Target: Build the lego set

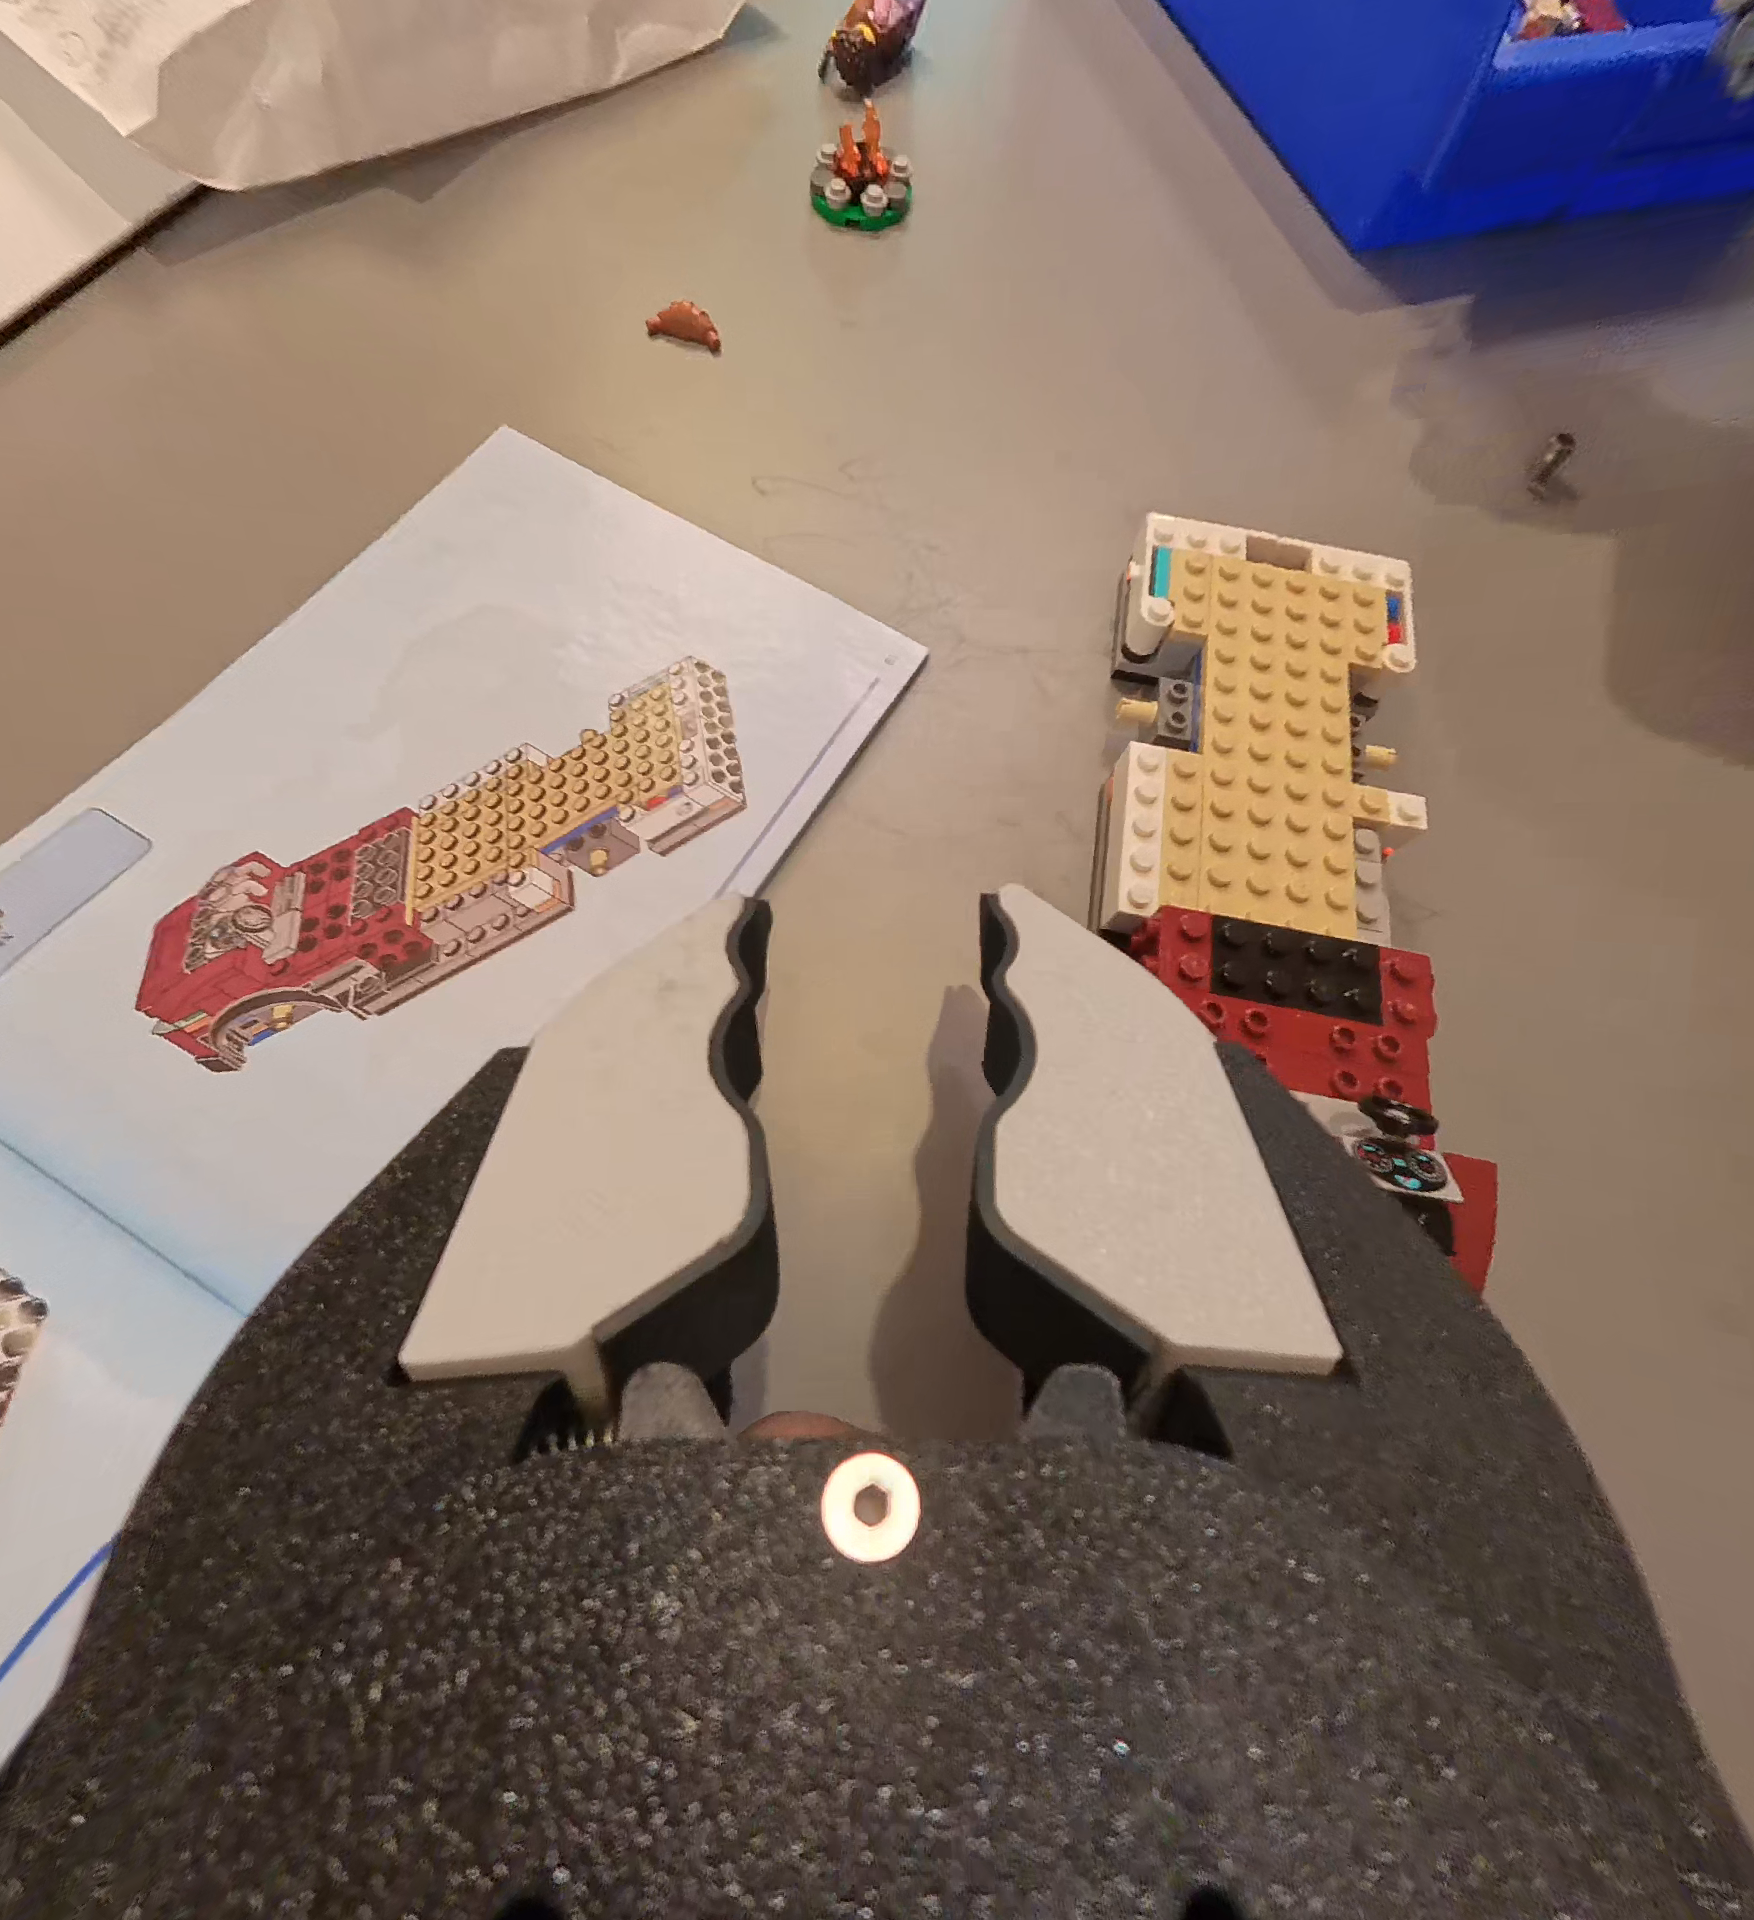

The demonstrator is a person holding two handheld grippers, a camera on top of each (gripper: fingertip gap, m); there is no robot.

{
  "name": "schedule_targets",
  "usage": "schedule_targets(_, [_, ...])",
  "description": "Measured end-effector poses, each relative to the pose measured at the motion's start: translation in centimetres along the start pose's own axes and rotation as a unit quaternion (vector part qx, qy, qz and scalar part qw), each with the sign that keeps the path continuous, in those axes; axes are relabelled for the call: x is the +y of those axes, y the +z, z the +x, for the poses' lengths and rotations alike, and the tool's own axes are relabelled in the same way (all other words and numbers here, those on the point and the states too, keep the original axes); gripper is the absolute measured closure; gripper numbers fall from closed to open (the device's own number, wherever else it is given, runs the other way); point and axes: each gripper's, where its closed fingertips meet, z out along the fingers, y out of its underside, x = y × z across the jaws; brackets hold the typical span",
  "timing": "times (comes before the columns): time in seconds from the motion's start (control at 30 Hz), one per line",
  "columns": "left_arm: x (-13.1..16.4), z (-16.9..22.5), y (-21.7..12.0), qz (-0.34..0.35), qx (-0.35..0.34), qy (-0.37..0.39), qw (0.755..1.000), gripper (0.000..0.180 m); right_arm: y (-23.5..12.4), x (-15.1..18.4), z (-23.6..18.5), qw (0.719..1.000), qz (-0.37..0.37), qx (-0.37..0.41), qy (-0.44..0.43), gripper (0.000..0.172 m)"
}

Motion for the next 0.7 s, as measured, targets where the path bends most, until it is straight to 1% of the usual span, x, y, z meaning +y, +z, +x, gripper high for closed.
schedule_targets(0.07, [0.1, 0.2, -0.2, 0.002, 0.005, 0.000, 1.000, 0.140, 2.2, -2.3, -0.4, 0.999, 0.034, -0.007, 0.014, 0.164])
schedule_targets(0.13, [0.1, 0.4, -0.5, 0.009, 0.015, -0.006, 1.000, 0.139, 4.3, -4.2, -1.3, 0.997, 0.066, -0.033, 0.033, 0.164])
schedule_targets(0.23, [0.2, 0.7, -1.4, 0.025, 0.031, -0.014, 0.999, 0.139, 6.6, -5.9, -3.1, 0.993, 0.084, -0.066, 0.041, 0.164])
schedule_targets(0.37, [0.7, 1.2, -2.1, 0.025, 0.046, -0.014, 0.999, 0.139, 8.3, -7.1, -4.9, 0.991, 0.087, -0.091, 0.045, 0.164])
schedule_targets(0.53, [0.9, 1.3, -2.0, 0.015, 0.048, -0.009, 0.999, 0.139, 10.2, -7.1, -5.8, 0.994, 0.055, -0.092, 0.036, 0.164])
schedule_targets(0.7, [0.9, 1.4, -1.9, 0.015, 0.048, -0.006, 0.999, 0.139, 10.3, -7.5, -5.9, 0.993, 0.057, -0.097, 0.036, 0.163])
